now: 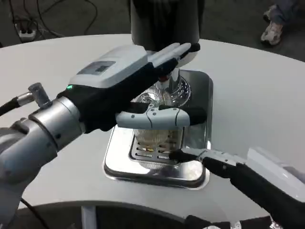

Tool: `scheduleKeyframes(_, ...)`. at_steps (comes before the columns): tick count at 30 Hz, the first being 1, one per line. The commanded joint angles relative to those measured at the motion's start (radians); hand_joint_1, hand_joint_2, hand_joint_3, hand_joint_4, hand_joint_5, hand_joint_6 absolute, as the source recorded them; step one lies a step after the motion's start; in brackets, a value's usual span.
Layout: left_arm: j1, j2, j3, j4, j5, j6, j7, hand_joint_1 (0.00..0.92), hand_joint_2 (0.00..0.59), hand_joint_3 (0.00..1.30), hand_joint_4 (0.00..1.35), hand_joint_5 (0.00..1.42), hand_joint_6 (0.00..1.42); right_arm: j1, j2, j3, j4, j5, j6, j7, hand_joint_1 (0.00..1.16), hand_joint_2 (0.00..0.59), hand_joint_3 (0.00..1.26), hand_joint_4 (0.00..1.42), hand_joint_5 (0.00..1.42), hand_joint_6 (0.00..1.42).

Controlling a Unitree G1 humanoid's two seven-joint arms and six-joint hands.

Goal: Grasp the cup under the faucet to collect the drink, then remove the cup.

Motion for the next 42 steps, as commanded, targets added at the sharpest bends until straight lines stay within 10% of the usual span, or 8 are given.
scheduleKeyframes(1,0.038,0.029,-0.036,0.022,0.027,0.003,-0.070,0.000,0.141,0.05,0.03,0.13,0.04,-0.023,0.037,0.038,0.040,-0.026,0.016,-0.044,0.74,0.281,0.17,0.17,0.13,0.15)
scheduleKeyframes(12,0.046,0.025,-0.035,0.017,0.039,0.014,-0.067,0.000,0.149,0.05,0.03,0.13,0.04,-0.075,0.156,0.151,0.229,-0.098,-0.072,-0.209,0.81,0.224,0.19,0.21,0.18,0.20)
scheduleKeyframes(24,0.046,0.016,-0.032,0.022,0.039,0.020,-0.059,0.000,0.150,0.04,0.03,0.12,0.04,-0.104,0.360,0.169,0.451,-0.029,-0.113,-0.415,0.84,0.183,0.16,0.18,0.16,0.21)
scheduleKeyframes(42,0.046,0.007,-0.039,0.008,0.044,0.044,-0.061,0.000,0.158,0.04,0.02,0.12,0.04,-0.319,0.565,0.226,0.788,-0.015,-0.164,-0.616,0.83,0.174,0.07,0.08,0.06,0.11)
